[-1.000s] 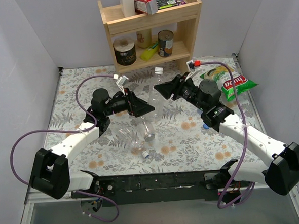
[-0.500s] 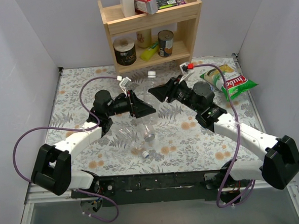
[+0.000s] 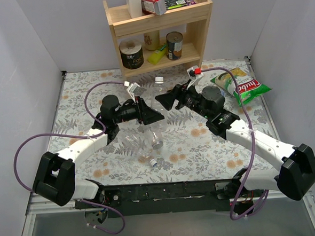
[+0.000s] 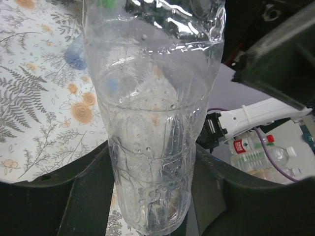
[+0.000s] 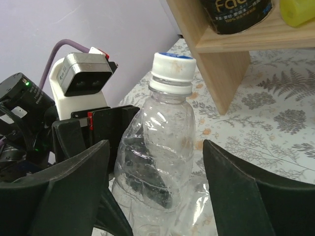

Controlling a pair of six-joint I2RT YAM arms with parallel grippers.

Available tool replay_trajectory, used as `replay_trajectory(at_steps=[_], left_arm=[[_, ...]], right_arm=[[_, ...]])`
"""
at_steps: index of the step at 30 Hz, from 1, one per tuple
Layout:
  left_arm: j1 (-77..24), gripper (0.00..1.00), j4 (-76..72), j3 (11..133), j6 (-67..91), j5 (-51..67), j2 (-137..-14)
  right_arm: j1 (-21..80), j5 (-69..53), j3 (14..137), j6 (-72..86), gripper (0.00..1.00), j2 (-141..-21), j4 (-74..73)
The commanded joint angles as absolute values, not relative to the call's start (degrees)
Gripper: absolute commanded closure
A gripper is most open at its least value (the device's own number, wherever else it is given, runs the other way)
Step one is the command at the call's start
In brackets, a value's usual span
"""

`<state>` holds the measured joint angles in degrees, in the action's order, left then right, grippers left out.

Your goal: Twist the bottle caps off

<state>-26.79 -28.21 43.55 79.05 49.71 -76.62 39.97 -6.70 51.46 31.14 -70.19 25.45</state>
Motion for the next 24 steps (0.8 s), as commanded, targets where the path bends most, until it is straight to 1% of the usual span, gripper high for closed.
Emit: replay_trajectory(at_steps=[1, 5, 6, 10, 14, 17, 22, 24], left_arm=[[-27.6, 0.59, -20.8, 46.0, 70.6, 44.7, -74.3], [-28.6, 0.59, -16.6, 47.1, 66.5, 40.5, -73.0], [-28.9, 0.59, -15.1, 47.3, 65.7, 39.5, -72.6], [-31.2, 0.59, -9.9, 49.1, 60.0, 33.2, -71.6], [-33.3, 0.59, -8.0, 49.6, 57.6, 31.1, -71.5], [-33.7, 0.59, -7.8, 49.7, 57.5, 30.8, -71.2], [-34.0, 0.59, -7.0, 49.9, 56.8, 29.7, -70.7], [-34.1, 0.59, -7.0, 49.9, 56.7, 29.7, -70.7]], right_arm=[[40.4, -2.2, 58.4, 22.9, 0.16, -66.9, 17.7], [40.3, -0.4, 62.4, 20.3, 0.17, -66.3, 12.1], [40.3, 1.4, 63.4, 20.4, 0.18, -66.8, 10.8], [40.4, 2.5, 69.4, 20.5, 0.19, -69.5, 2.8], [40.3, 3.0, 75.3, 20.4, 0.19, -72.9, -2.3], [40.3, 3.8, 78.6, 20.5, 0.22, -75.8, -6.5], [40.3, 1.8, 79.3, 21.3, 0.29, -77.2, -6.7], [40.3, 1.7, 79.1, 21.4, 0.29, -77.3, -6.3]])
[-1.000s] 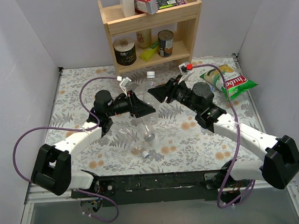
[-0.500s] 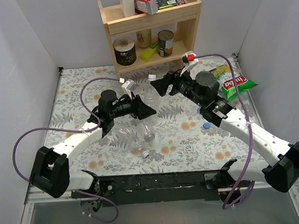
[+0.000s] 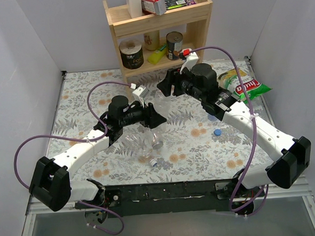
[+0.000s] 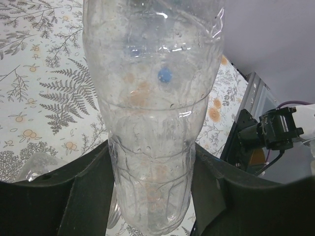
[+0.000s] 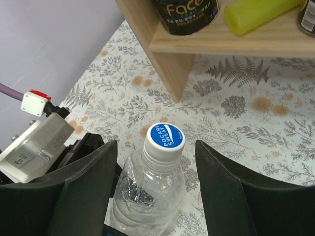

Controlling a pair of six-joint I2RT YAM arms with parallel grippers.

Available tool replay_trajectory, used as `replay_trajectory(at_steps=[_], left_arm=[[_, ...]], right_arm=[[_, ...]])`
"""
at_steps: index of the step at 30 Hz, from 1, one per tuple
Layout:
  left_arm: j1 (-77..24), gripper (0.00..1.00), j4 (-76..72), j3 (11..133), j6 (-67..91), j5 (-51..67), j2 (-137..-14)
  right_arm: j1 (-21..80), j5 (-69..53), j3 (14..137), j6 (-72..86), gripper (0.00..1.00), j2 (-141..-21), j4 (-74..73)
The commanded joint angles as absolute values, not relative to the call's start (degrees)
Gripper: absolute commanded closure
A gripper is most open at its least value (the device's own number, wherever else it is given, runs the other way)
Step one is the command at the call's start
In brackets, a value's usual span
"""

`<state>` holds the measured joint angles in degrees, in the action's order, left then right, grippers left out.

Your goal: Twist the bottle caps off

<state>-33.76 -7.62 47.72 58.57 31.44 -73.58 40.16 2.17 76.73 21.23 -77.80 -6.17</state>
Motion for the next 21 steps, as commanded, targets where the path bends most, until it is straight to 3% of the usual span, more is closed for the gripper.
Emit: replay_trajectory(at_steps=[1, 12, 21], left_arm=[[-34.2, 0.59, -6.9, 50.0, 56.7, 29.8, -70.6], [-34.6, 0.6, -6.4, 50.2, 56.0, 29.2, -70.5], [-35.1, 0.6, -6.0, 50.3, 55.2, 28.7, -70.7]], right_arm=[[40.4, 1.8, 78.9, 21.4, 0.29, -77.3, -6.3], [40.2, 1.8, 78.0, 21.3, 0.36, -77.7, -4.8], [40.1, 1.0, 78.3, 21.3, 0.49, -78.4, -4.8]])
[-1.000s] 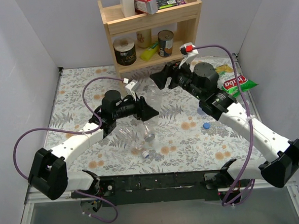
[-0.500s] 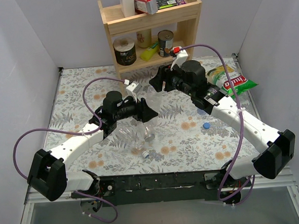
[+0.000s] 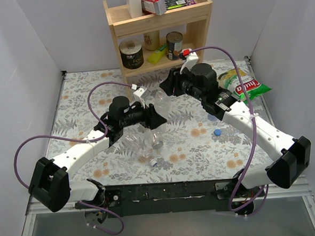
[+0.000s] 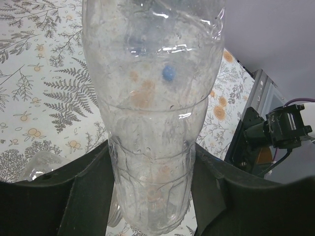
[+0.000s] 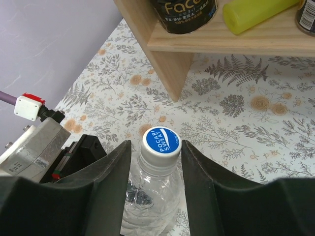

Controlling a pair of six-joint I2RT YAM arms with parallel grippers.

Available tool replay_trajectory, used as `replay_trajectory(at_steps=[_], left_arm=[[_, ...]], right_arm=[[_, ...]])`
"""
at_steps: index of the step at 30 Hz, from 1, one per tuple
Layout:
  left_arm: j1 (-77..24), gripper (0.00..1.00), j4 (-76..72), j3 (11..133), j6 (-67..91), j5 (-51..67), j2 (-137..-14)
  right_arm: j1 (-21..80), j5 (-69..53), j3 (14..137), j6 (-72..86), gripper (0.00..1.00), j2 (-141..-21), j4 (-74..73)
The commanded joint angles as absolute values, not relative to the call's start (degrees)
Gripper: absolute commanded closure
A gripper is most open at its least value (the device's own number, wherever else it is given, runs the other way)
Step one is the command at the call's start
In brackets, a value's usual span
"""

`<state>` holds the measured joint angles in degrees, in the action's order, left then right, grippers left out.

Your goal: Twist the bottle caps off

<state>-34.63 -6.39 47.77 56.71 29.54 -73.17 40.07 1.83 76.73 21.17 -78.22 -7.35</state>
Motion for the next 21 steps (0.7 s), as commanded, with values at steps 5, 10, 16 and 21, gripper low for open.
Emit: replay_trajectory(at_steps=[5, 10, 16, 21], left_arm=[[-35.5, 0.6, -5.4, 50.5, 54.4, 28.7, -71.2], [-35.8, 0.6, -5.4, 50.5, 54.3, 28.9, -71.2], [-35.8, 0.6, -6.1, 50.3, 54.4, 31.4, -71.0], [-35.6, 0.59, -8.7, 49.5, 54.6, 35.8, -69.5]], right_arm=[[39.9, 1.2, 78.4, 21.6, 0.58, -78.7, -5.0], [39.6, 1.1, 77.8, 21.6, 0.72, -78.6, -4.9], [36.6, -6.6, 73.8, 22.8, 0.94, -77.6, -0.9], [31.2, -21.4, 68.5, 24.1, 0.99, -75.5, 7.3]])
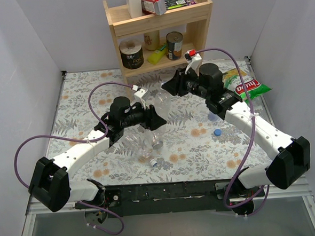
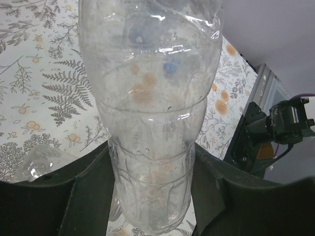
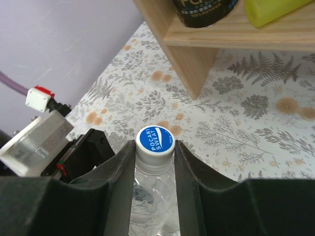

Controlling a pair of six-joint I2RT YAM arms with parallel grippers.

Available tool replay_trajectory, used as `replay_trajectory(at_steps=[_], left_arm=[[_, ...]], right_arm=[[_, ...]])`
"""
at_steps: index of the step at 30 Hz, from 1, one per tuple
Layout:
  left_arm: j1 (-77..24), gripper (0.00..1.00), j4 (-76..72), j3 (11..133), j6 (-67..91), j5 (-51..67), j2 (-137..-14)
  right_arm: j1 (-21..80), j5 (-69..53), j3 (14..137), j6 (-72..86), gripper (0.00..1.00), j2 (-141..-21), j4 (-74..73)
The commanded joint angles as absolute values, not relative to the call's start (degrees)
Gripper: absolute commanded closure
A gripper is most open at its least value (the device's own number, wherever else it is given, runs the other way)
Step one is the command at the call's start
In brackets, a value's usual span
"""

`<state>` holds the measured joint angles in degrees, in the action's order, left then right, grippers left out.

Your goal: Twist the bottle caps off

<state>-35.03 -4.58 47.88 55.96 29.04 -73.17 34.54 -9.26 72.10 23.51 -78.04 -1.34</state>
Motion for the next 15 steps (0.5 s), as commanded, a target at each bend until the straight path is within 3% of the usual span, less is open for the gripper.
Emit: replay_trajectory(at_steps=[1, 15], left_arm=[[-35.6, 0.59, -9.1, 49.3, 54.7, 36.6, -69.3], [-34.2, 0.58, -23.5, 45.8, 61.4, 59.4, -68.3]], right_arm=[[30.5, -23.4, 67.9, 24.2, 0.99, -75.2, 8.8], [26.5, -49.4, 64.9, 21.4, 0.99, -73.7, 21.0]])
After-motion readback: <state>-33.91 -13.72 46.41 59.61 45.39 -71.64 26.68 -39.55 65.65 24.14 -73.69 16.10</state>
